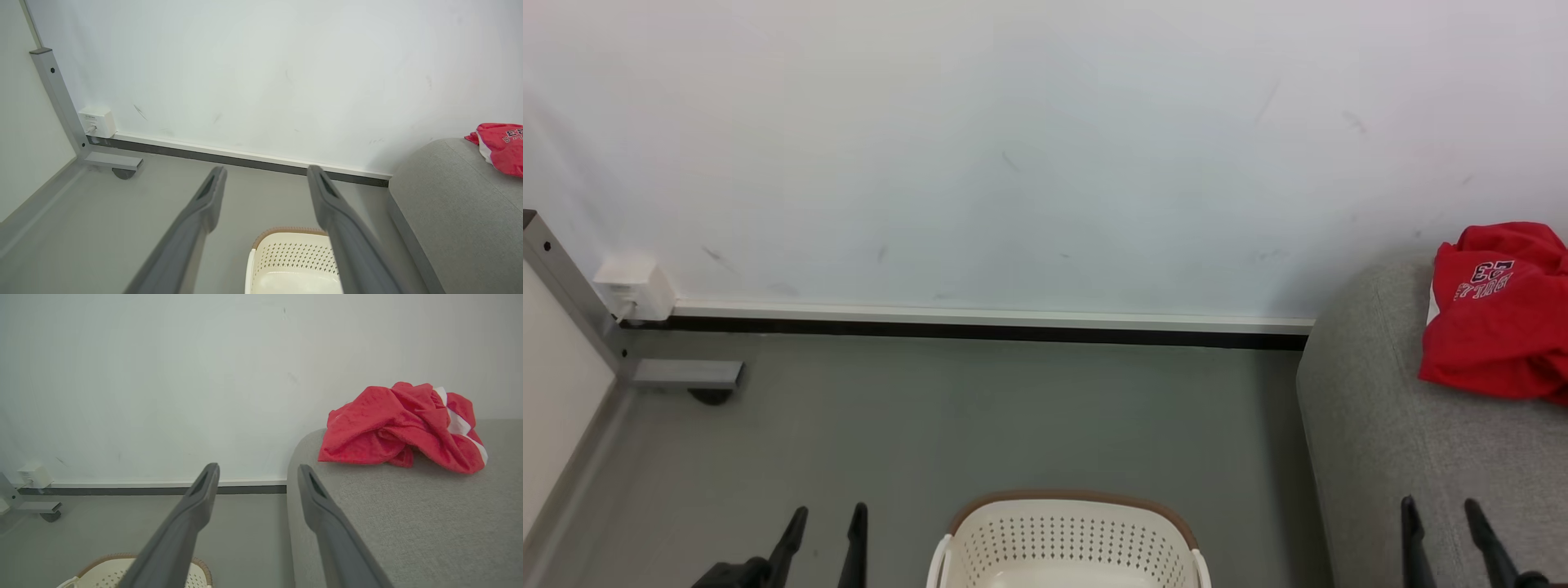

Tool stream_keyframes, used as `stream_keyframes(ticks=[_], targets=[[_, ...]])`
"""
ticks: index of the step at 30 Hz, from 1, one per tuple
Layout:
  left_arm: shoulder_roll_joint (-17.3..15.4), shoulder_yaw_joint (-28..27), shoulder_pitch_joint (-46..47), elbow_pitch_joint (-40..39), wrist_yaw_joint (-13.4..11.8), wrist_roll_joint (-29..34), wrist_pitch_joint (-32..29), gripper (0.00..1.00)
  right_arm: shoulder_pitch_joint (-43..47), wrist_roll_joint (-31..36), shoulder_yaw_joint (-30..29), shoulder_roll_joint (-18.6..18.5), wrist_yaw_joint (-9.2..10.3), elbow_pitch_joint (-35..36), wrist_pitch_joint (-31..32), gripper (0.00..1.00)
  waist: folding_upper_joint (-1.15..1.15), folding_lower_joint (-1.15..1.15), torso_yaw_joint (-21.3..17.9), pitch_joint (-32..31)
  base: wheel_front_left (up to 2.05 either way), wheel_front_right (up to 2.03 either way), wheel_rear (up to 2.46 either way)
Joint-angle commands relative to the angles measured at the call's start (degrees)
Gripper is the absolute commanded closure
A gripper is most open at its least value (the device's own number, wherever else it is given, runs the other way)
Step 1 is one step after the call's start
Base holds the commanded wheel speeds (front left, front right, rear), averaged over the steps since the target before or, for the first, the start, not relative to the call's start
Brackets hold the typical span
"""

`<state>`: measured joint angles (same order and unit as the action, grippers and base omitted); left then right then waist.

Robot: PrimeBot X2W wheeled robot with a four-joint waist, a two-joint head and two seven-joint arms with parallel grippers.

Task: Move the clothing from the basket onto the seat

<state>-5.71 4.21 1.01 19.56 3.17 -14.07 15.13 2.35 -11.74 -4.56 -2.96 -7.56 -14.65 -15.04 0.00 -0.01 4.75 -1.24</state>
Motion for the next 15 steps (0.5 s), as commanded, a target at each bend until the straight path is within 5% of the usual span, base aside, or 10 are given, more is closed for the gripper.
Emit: stream_keyframes(ticks=[1,15], targets=[[0.4,-0.7,-0.8,0.1,0.5,1.1,0.0,0.0,0.9,-1.1,1.0,0.0,0.16,-0.6,-0.2,0.0,0.0,0.01,-0.2,-0.3,0.0,0.0,0.0],[1.9,-3.6,-1.5,0.6,3.4,2.4,0.0,0.0,2.5,-3.7,3.6,0.0,0.16,-1.9,-0.2,0.0,0.0,0.01,-1.6,-0.9,0.0,0.0,0.0]])
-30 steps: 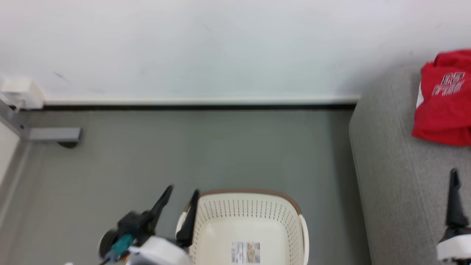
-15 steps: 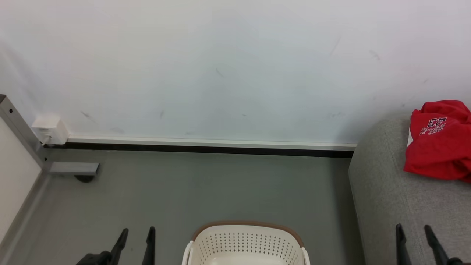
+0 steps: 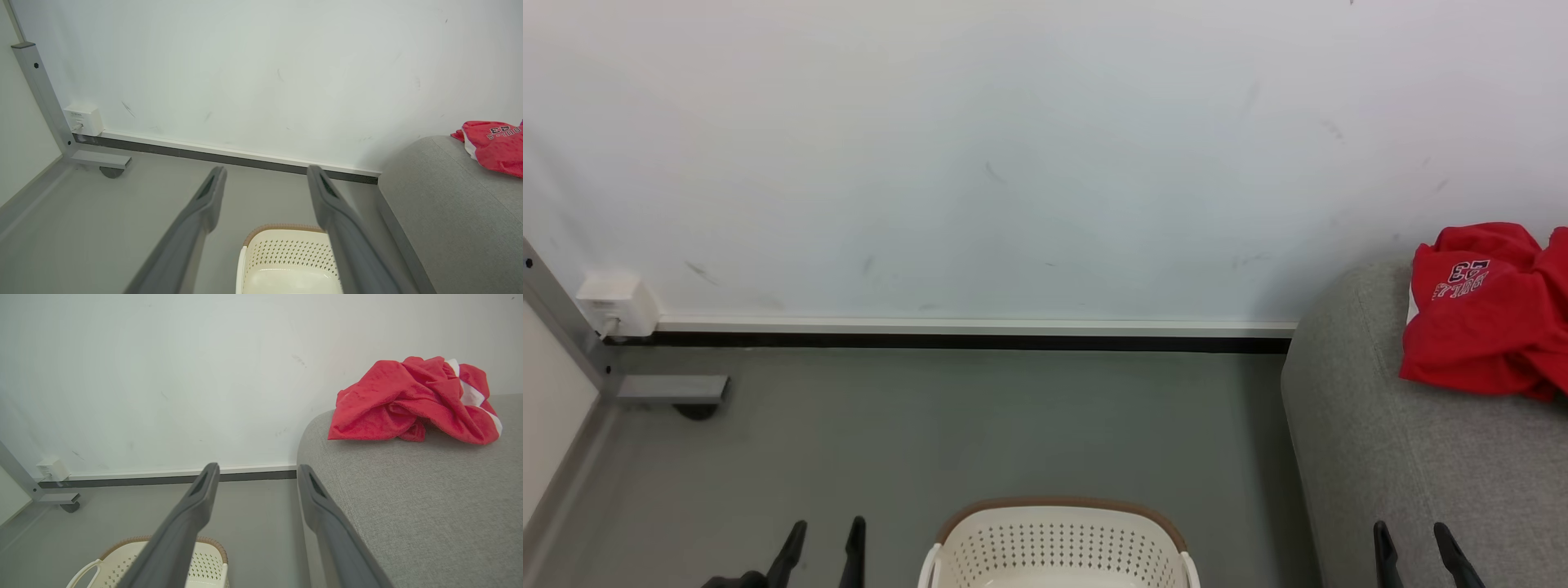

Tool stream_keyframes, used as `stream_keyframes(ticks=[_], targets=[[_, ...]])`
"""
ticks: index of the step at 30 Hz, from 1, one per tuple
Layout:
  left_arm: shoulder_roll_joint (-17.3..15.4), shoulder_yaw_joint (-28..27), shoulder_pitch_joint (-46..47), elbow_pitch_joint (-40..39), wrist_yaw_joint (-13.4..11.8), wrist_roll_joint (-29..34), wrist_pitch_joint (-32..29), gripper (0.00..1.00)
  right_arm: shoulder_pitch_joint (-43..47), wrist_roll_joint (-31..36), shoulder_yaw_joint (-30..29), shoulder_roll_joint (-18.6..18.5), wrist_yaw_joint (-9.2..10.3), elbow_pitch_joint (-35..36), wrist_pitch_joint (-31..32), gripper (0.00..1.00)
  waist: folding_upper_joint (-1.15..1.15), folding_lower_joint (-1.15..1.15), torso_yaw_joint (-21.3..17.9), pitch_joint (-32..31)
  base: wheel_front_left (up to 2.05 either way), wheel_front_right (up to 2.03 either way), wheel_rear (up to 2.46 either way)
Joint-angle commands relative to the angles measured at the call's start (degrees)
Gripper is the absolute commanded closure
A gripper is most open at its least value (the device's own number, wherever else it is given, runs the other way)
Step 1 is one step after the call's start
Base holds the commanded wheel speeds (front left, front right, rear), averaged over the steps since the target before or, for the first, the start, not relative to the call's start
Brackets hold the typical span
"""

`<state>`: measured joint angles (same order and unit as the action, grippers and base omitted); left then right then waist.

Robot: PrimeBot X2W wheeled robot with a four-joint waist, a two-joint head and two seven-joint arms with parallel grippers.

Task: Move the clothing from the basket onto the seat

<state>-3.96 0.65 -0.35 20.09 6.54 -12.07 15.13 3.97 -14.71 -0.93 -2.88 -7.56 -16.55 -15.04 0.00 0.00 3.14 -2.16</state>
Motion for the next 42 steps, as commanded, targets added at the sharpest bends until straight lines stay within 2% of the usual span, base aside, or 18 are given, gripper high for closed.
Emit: stream_keyframes(ticks=[1,12,13,17,42], targets=[[0.2,0.0,0.0,0.2,0.1,0.4,0.0,0.0,0.8,-0.8,0.0,0.0,0.16,-0.1,-0.2,0.0,0.0,0.0,-0.1,0.0,0.0,0.0,0.0],[0.6,0.2,0.5,0.9,0.9,0.2,0.0,0.0,0.7,-0.9,0.4,0.0,0.16,-0.3,-0.2,0.0,0.0,0.0,-0.8,0.2,0.0,0.0,0.0],[0.7,0.2,0.3,0.8,0.7,0.3,0.0,1.0,0.0,-0.4,0.4,0.0,0.0,-0.3,0.0,1.0,0.0,0.01,-0.8,0.2,0.0,0.0,0.0],[1.2,0.1,-0.3,2.4,0.7,-0.5,-0.4,1.0,0.1,-1.2,0.4,0.2,0.0,-1.7,0.6,1.0,0.0,0.01,-0.9,0.2,0.0,0.0,0.0],[1.2,-2.2,2.0,-0.4,0.8,-25.6,-7.0,1.0,-3.3,-25.2,-1.5,0.1,0.03,-0.2,7.2,1.0,0.0,0.01,-1.3,0.6,0.0,0.0,0.0]])
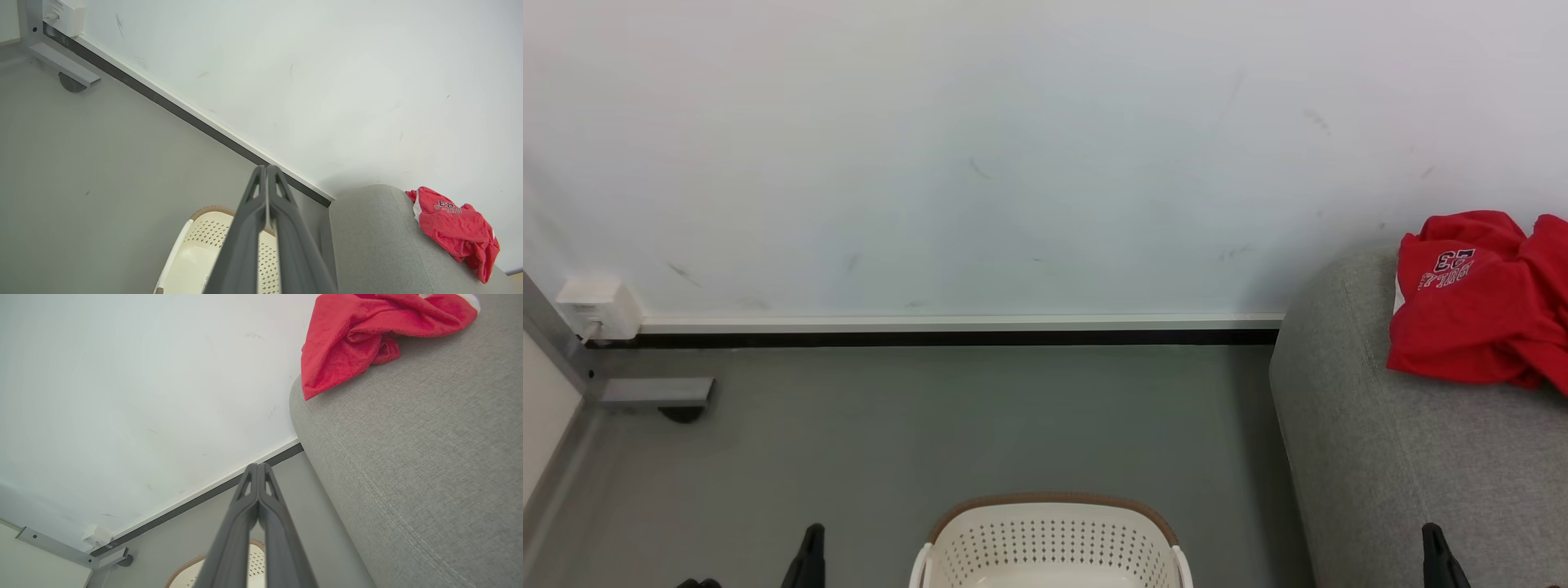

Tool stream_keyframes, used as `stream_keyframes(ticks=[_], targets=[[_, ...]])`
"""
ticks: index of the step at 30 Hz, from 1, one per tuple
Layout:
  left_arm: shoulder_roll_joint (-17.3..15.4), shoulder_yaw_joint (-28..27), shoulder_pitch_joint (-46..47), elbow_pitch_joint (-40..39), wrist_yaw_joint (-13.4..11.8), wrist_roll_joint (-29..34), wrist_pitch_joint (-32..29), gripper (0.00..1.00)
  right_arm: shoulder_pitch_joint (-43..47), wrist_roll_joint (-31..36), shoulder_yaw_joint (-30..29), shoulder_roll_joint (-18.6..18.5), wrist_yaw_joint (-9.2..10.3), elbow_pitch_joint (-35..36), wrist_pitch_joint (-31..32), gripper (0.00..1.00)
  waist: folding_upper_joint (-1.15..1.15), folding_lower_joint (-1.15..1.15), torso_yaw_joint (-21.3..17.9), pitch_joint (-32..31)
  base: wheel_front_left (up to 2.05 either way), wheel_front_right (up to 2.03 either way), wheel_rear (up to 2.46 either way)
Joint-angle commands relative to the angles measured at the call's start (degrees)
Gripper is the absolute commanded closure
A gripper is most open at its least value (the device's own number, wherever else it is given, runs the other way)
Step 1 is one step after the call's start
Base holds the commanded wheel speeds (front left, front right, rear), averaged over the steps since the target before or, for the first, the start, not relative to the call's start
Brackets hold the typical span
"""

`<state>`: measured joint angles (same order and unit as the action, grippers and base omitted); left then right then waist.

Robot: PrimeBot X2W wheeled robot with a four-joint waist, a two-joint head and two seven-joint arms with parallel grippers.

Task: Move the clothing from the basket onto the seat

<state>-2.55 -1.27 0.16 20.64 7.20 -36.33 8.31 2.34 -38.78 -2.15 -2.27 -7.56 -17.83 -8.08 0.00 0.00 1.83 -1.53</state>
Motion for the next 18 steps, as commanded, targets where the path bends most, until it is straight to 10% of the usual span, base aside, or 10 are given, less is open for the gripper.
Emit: stream_keyframes(ticks=[1,18], targets=[[-0.2,-0.3,1.5,-1.0,0.1,-2.1,-0.4,1.0,-1.8,-1.9,-0.3,-0.5,0.03,1.1,0.4,1.0,0.0,0.0,0.0,0.0,0.0,0.0,0.0],[-0.3,-1.6,2.8,-2.5,0.2,-15.4,-4.0,1.0,-3.6,-14.6,-1.4,-0.6,0.05,1.8,4.0,1.0,0.0,0.0,-0.3,0.3,0.0,0.0,0.0]])
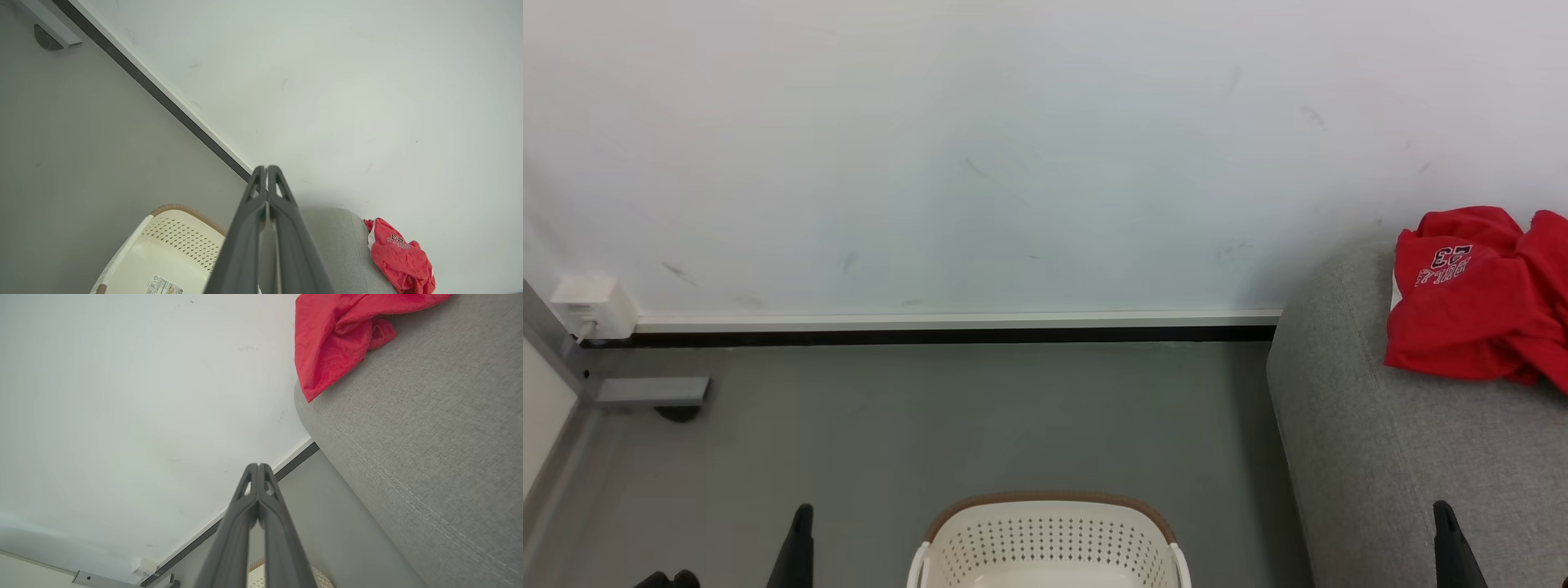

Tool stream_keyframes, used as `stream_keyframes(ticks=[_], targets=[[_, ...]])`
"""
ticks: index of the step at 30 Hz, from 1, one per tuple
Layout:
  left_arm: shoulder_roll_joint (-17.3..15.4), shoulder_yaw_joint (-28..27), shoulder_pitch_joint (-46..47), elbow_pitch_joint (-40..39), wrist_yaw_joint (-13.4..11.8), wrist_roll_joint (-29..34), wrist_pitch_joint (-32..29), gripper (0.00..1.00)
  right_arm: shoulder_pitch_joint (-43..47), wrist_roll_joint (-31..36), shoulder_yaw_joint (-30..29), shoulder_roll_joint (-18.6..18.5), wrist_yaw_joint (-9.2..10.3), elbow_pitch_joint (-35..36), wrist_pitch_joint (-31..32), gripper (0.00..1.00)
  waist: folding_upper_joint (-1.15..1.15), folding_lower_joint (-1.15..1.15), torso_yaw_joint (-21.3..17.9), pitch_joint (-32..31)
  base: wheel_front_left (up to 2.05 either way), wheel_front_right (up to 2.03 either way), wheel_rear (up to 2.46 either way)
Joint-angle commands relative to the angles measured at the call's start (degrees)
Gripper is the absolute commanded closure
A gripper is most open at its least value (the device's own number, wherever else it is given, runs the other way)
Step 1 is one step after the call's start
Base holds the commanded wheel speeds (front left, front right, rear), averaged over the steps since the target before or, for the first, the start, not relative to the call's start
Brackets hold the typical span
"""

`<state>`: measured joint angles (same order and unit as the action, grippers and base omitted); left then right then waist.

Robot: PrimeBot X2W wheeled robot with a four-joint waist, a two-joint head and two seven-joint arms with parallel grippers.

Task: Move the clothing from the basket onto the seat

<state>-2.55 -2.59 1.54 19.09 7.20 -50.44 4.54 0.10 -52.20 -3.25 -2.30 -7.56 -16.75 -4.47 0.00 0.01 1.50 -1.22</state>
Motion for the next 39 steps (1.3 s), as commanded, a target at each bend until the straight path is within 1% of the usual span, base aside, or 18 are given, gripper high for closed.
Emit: stream_keyframes(ticks=[1,8,39], targets=[[-0.3,-0.3,1.5,-1.0,0.2,-2.0,-0.4,1.0,-1.4,-1.9,-0.3,-0.6,0.05,0.8,0.5,1.0,0.0,0.0,0.0,0.0,0.0,0.0,0.0],[-0.3,-0.8,1.9,-1.5,0.2,-6.8,-1.7,1.0,-2.0,-6.4,-0.7,-0.6,0.06,1.1,1.8,1.0,0.0,0.0,-0.2,0.1,0.0,0.0,0.0],[-0.4,-2.4,3.4,-3.3,0.3,-23.9,-6.4,1.0,-4.3,-22.9,-2.0,-0.7,0.09,2.0,6.3,1.0,0.0,0.0,-0.7,0.7,0.0,0.0,0.0]])
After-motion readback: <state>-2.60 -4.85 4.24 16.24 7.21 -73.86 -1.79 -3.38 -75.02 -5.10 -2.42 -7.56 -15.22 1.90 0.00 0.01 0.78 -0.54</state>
